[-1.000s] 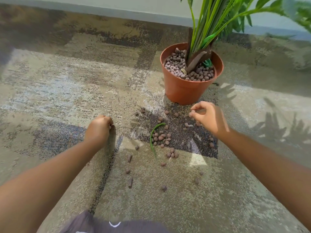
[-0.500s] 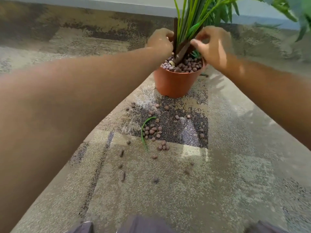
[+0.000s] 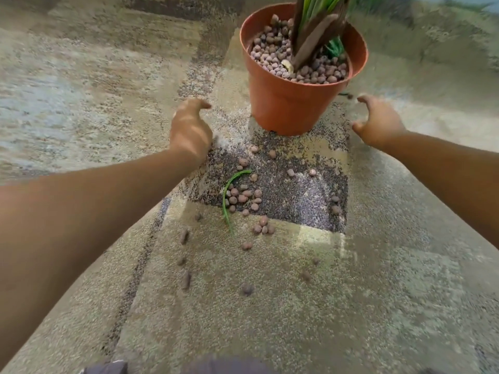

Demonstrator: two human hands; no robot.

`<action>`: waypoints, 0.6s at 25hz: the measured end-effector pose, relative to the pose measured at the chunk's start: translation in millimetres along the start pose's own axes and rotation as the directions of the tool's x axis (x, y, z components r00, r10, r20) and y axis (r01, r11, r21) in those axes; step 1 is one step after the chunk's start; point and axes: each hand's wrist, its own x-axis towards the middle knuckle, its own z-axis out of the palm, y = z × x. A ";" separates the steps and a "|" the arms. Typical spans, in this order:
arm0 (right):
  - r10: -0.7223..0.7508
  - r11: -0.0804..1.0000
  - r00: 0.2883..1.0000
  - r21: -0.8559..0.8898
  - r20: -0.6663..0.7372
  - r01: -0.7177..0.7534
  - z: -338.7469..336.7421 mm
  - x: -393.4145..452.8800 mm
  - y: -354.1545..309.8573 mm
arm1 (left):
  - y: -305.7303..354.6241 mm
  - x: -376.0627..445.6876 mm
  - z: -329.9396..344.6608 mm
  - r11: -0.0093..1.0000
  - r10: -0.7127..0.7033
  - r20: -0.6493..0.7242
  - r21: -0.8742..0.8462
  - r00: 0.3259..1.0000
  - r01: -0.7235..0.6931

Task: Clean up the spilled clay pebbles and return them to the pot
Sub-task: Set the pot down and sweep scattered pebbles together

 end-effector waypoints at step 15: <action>-0.157 0.943 0.980 -0.275 0.124 0.186 21.5 83.3 -15.1 | -12.6 19.4 32.3 0.993 0.118 0.032 -0.015 0.993 -0.117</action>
